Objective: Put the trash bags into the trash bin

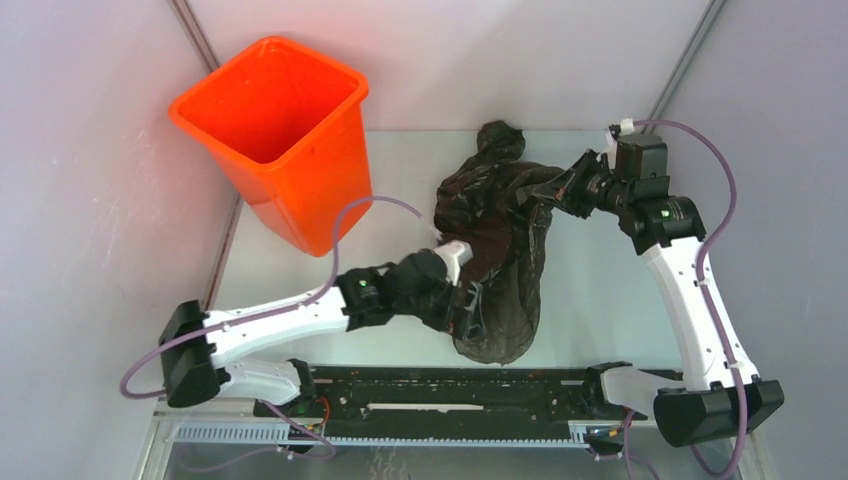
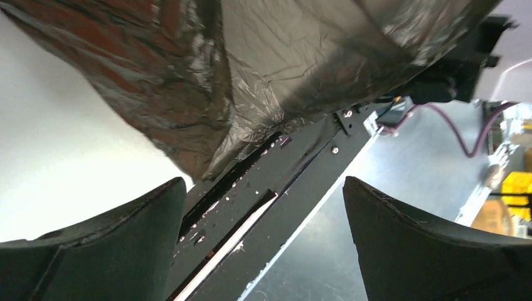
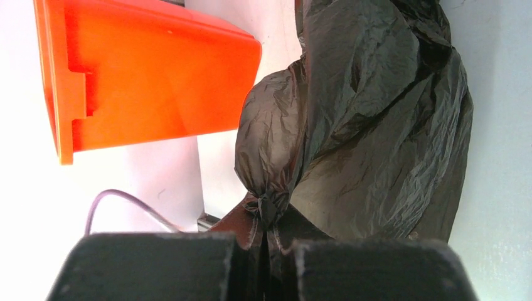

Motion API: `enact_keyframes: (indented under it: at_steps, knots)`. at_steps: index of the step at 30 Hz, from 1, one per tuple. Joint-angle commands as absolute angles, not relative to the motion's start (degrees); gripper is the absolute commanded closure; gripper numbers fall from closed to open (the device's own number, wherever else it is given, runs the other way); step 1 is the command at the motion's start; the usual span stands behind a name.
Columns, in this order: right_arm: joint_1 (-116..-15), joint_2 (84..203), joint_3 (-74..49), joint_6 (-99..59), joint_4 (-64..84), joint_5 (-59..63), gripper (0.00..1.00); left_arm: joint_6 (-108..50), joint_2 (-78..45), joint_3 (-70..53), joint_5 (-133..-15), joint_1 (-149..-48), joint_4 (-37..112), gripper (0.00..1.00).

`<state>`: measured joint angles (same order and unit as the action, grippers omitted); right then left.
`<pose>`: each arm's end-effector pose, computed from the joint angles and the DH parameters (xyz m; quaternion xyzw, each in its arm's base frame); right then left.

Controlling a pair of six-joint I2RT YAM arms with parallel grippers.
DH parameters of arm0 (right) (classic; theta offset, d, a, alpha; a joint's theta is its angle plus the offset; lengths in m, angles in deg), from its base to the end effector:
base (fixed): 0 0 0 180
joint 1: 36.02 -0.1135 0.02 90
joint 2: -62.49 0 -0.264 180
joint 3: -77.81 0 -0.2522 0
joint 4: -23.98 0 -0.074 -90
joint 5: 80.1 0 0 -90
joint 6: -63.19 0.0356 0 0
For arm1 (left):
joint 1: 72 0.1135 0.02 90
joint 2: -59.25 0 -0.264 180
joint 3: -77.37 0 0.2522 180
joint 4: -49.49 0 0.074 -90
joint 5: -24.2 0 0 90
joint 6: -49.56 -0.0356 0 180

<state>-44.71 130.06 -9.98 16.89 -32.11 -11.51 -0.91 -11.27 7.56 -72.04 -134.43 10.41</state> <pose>0.2352 0.0491 0.4068 0.1712 0.8447 0.3575 0.3596 0.1207 -0.2395 0.2893 0.2021 0.8816 -0.3602 0.2284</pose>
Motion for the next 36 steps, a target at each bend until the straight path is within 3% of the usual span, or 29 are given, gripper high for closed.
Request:
enact_keyframes:
  at_steps: [1, 6, 10, 12, 15, 17, 21, 24, 30, 31, 33, 36]
  knots:
    - [-44.46, 127.82, -7.13, 18.11, -32.13, -10.36, 1.0, -1.5, -17.35, 7.62, -66.18, -138.85, 13.67, 0.0]
    - [-44.47, 126.61, -7.32, 17.68, -33.79, -9.77, 1.0, -1.16, -25.89, 7.34, -57.97, -138.38, 12.22, 0.0]
    - [-44.51, 123.83, -9.34, 17.09, -35.86, -9.12, 1.0, -0.4, -32.11, 6.64, -56.83, -135.75, 12.58, 0.17]
    - [-44.46, 121.76, -11.19, 16.94, -36.85, -8.64, 1.0, -1.35, -32.71, 6.99, -57.58, -134.46, 14.55, 0.4]
    - [-44.5, 118.77, -15.36, 15.18, -37.91, -7.85, 1.0, -3.55, -31.52, 4.62, -56.94, -131.44, 12.16, 0.85]
    - [-44.53, 117.33, -18.16, 12.55, -38.77, -6.44, 1.0, -5.16, -28.4, 1.89, -56.38, -128.36, 9.73, 0.97]
    - [-42.66, 119.67, -19.11, 6.01, -39.89, -3.5, 1.0, -7.83, -23.97, -11.54, -58.67, -118.22, 1.84, 1.0]
    - [-37.41, 123.68, -13.7, 6.67, -39.1, -10.05, 1.0, -8.3, -26.39, -32.21, -67.56, -111.43, -2.65, 1.0]
    - [-35.81, 128.32, 17.18, 10.11, -44.28, -14.19, 1.0, -11.57, -35.78, -82.32, -73.74, -109.62, -13.26, 1.0]
    - [-37.91, 127.79, 20.84, 9.96, -44.79, -13.27, 1.0, -10.78, -34.65, -83.48, -74.61, -109.73, -12.21, 1.0]
    - [-40.37, 125.12, 21.87, 10.04, -44.59, -11.7, 1.0, -9.88, -28.36, -74.36, -75.26, -110.31, -7.48, 1.0]
    - [-40.94, 118.34, 10.58, 11.29, -42.77, -12.19, 1.0, -8.23, -14.36, -46.31, -72.37, -110.84, 1.46, 1.0]
